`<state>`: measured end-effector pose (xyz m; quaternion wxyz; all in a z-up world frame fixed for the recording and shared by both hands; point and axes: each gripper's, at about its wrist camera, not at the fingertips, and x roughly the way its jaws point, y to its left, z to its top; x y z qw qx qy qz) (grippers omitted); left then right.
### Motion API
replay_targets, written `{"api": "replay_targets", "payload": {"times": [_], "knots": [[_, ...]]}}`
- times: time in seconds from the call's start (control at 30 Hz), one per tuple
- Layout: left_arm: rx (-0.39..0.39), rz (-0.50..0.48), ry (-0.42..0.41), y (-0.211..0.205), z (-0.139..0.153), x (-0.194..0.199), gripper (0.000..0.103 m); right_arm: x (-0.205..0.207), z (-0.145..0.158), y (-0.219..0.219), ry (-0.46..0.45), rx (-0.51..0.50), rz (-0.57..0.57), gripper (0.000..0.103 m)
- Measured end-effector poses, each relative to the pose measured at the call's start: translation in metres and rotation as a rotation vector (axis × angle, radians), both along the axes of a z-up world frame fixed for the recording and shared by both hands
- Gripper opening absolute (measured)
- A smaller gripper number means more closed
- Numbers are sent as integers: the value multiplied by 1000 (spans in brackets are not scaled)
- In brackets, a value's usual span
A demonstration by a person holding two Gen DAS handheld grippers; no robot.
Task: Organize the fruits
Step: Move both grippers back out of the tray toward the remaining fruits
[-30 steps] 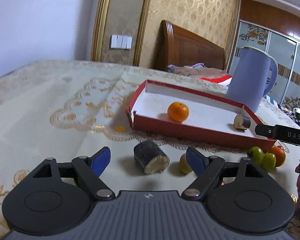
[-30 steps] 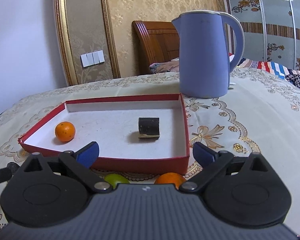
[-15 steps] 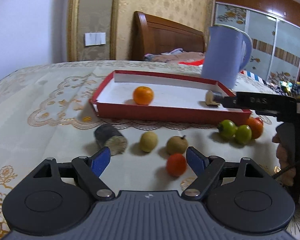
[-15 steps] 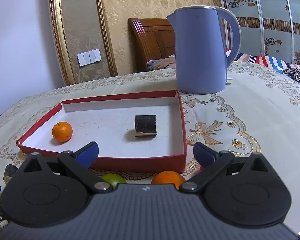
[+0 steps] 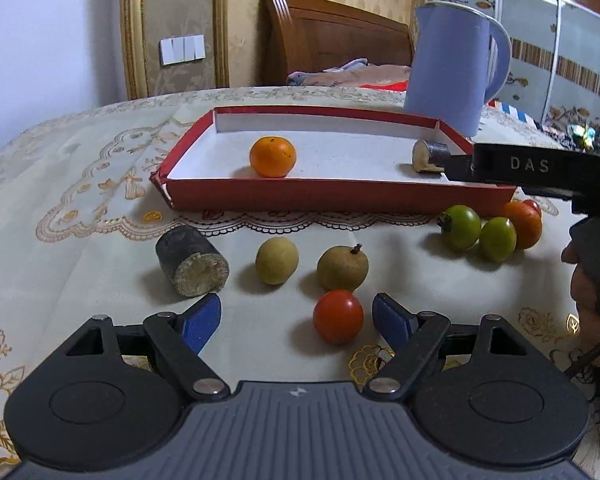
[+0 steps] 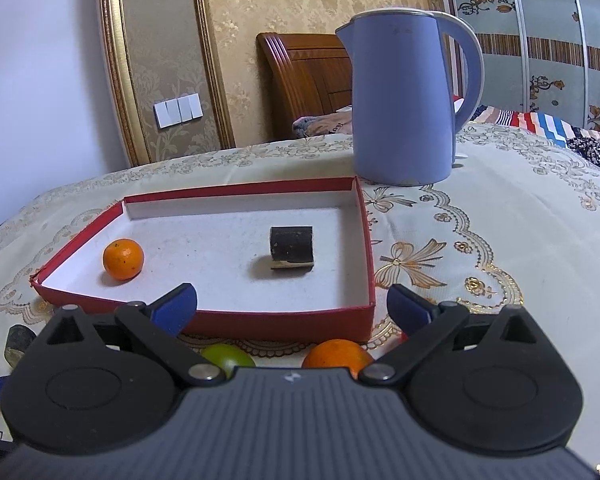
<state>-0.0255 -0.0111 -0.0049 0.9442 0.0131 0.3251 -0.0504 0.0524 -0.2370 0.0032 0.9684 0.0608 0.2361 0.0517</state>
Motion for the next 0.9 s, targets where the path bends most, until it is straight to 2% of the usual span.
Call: {"api": "replay_targets", "payload": {"times": [0.13, 0.47, 0.63, 0.9], "knots": [[34, 6, 13, -4, -2, 3, 90, 0, 0, 1, 1, -8, -1, 102], [32, 8, 11, -4, -2, 3, 91, -7, 2, -5, 0, 3, -13, 103], [30, 4, 13, -5, -3, 3, 93, -26, -5, -26, 50, 67, -15, 103], [29, 5, 13, -5, -3, 4, 93, -48, -12, -59, 74, 57, -57, 103]]}}
